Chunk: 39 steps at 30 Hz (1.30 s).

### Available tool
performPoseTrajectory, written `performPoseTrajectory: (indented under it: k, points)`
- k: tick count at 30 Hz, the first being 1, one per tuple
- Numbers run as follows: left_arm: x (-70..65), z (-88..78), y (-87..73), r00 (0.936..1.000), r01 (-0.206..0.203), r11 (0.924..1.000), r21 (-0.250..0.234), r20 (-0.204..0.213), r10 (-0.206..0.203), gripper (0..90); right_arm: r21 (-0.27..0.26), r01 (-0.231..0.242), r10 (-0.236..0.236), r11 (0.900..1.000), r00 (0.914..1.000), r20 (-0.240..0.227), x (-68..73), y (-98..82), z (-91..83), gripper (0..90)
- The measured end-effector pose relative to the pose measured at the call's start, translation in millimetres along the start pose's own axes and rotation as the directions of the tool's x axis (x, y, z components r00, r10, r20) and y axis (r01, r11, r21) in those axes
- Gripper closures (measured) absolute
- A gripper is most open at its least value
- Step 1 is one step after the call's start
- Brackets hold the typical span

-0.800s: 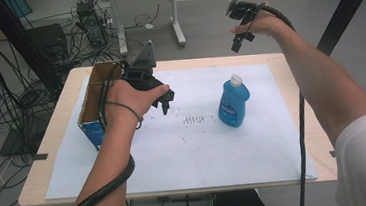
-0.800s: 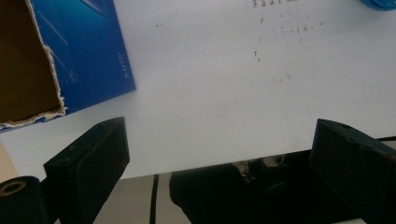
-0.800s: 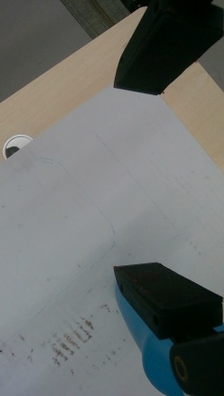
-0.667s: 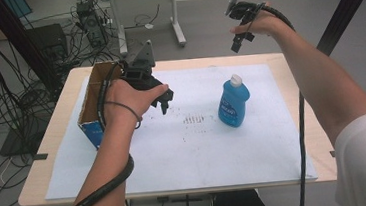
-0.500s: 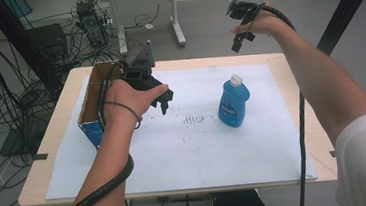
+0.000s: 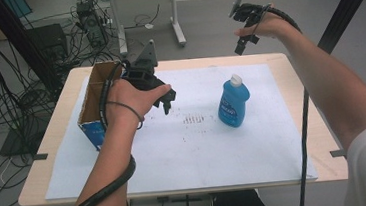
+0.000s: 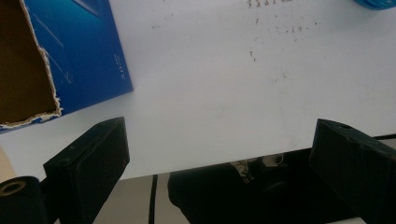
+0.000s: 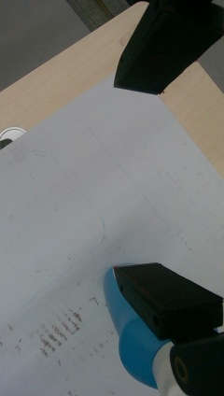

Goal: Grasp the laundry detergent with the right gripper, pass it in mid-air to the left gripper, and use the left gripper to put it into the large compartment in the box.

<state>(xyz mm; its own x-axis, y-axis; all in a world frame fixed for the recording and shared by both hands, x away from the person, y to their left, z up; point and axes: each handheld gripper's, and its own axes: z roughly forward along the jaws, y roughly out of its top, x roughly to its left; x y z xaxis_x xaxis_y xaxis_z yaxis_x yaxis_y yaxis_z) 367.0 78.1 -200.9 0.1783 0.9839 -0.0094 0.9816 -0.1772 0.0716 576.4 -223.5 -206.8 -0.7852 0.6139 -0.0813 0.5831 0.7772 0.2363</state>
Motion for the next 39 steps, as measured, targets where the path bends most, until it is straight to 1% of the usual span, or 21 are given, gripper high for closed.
performPoseTrajectory:
  k: [5,11,12,19,21,23,29,32,33,34,37,39]
  points:
    - [0.4,0.4,-1.8,1.0,-0.002,1.0,0.002,-0.001,0.002,5.2,-0.012,0.001,-0.001,1.0,0.9999,-0.012,3.9,-12.1,-3.4,8.7]
    - [2.6,1.7,-3.2,0.9999,0.011,0.9999,0.001,0.006,-0.011,5.2,-0.021,-0.01,0.009,1.0,0.9997,-0.023,8.5,-30.2,-11.8,8.7]
    - [2.6,1.9,-3.3,0.9999,0.009,1.0,0.002,0.007,-0.009,5.2,-0.029,-0.007,0.006,1.0,0.9997,-0.022,8.7,-34.8,-13.8,8.7]
    - [-2.6,1.7,-3.5,0.9999,-0.007,1.0,0.003,0.008,0.007,5.2,-0.038,-0.017,0.016,0.999,0.9992,-0.036,12.9,-61.1,-21.3,8.7]
    - [-4.6,0.8,-3.2,0.9999,-0.012,0.9999,0.002,0.007,0.012,5.2,-0.049,-0.013,0.011,0.999,0.999,-0.043,14.4,-67.8,-22.9,8.6]
    - [-6.8,-0.2,-3.0,0.9998,-0.018,0.9998,-0.001,0.009,0.018,5.2,-0.059,-0.01,0.007,0.998,0.9987,-0.05,17.9,-77.1,-25.7,8.4]
    - [-12.4,-2.9,-2.1,0.9993,-0.038,0.9993,-0.005,0.008,0.038,5.2,-0.086,0.005,-0.012,0.996,0.9974,-0.071,30.6,-96.5,-29.9,8.1]
    - [-14.1,-3.6,-1.6,0.9991,-0.043,0.9991,-0.005,0.007,0.043,5.2,-0.089,0.01,-0.017,0.996,0.9968,-0.077,37.9,-105.3,-28.5,7.8]
    - [-14.1,-3.6,-1.6,0.9991,-0.043,0.9991,-0.005,0.007,0.043,5.2,-0.089,0.01,-0.017,0.996,0.9968,-0.077,37.9,-105.3,-28.5,7.8]
    - [-14.7,-4.1,-1.3,0.9989,-0.047,0.9989,-0.004,0.005,0.047,5.2,-0.088,0.014,-0.021,0.996,0.9965,-0.081,41.9,-110.7,-26.8,7.6]
    - [-15.2,-5.0,-0.9,0.9986,-0.053,0.9986,-0.006,0.004,0.053,5.2,-0.107,0.006,-0.015,0.994,0.996,-0.088,46.5,-119.6,-24.8,7.2]
    - [-15.1,-5.4,-1.3,0.9983,-0.058,0.9983,-0.003,0.002,0.058,5.2,-0.112,0.008,-0.018,0.994,0.9964,-0.083,50.2,-125.4,-24.0,6.7]
